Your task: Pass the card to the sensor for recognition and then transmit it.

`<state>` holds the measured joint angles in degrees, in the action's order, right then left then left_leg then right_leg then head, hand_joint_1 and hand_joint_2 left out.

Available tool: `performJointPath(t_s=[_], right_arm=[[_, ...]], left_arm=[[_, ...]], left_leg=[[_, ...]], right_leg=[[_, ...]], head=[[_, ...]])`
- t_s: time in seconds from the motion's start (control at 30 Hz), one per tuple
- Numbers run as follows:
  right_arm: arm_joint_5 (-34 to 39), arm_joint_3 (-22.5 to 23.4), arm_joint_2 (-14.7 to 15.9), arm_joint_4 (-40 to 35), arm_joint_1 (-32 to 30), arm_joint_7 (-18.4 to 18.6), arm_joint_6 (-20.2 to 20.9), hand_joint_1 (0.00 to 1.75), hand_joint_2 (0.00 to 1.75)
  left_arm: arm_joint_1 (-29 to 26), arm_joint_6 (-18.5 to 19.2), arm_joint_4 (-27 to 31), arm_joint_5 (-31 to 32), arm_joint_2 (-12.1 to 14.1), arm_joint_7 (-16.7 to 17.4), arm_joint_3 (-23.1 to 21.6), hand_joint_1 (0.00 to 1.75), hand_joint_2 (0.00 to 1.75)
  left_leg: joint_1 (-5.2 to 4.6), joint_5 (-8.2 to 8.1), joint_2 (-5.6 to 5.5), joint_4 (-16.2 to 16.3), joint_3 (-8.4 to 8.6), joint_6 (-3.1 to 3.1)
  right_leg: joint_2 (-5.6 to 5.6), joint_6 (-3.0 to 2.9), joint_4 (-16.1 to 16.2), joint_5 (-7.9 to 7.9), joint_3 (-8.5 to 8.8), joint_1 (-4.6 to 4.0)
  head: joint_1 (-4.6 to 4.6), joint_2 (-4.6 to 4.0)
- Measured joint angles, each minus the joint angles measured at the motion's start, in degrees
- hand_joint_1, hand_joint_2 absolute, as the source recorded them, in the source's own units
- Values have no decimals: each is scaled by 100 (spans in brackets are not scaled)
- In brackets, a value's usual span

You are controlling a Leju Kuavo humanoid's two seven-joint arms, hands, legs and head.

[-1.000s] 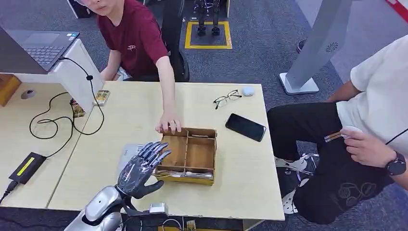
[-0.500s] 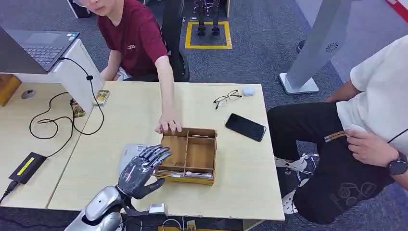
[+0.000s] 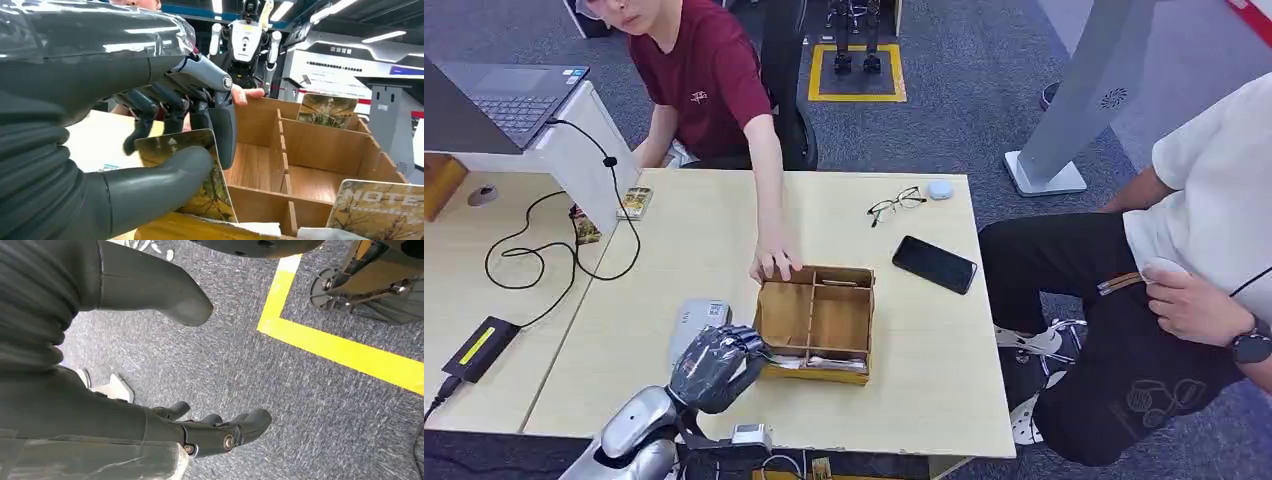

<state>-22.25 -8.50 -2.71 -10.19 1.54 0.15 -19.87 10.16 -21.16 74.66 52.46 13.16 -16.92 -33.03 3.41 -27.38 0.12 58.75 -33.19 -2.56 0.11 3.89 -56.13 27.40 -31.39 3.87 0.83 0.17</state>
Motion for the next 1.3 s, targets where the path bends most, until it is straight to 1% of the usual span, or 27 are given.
performJointPath(t_s=[0.77,0.97,1.07,1.3], right_arm=[[-13,4,0,0,0,-13,7,0,175],[-39,4,0,0,0,-13,7,0,175],[-83,4,0,0,-2,-15,7,0,175],[-83,7,0,0,0,-17,7,0,175]], left_arm=[[-45,13,68,-120,24,-96,0,175,175],[-89,-7,116,-144,24,-111,0,175,175],[-110,-72,166,-196,31,-199,4,175,175],[-124,-92,300,-260,74,-199,44,175,175]], left_leg=[[0,0,0,0,0,0],[0,0,-1,0,0,0],[0,0,-1,0,0,0],[0,0,-1,0,0,0]], right_leg=[[0,0,0,0,1,0],[0,0,0,0,1,0],[-1,0,0,0,1,0],[-1,0,0,0,1,0]], head=[[0,0],[0,0],[0,0],[0,0]])
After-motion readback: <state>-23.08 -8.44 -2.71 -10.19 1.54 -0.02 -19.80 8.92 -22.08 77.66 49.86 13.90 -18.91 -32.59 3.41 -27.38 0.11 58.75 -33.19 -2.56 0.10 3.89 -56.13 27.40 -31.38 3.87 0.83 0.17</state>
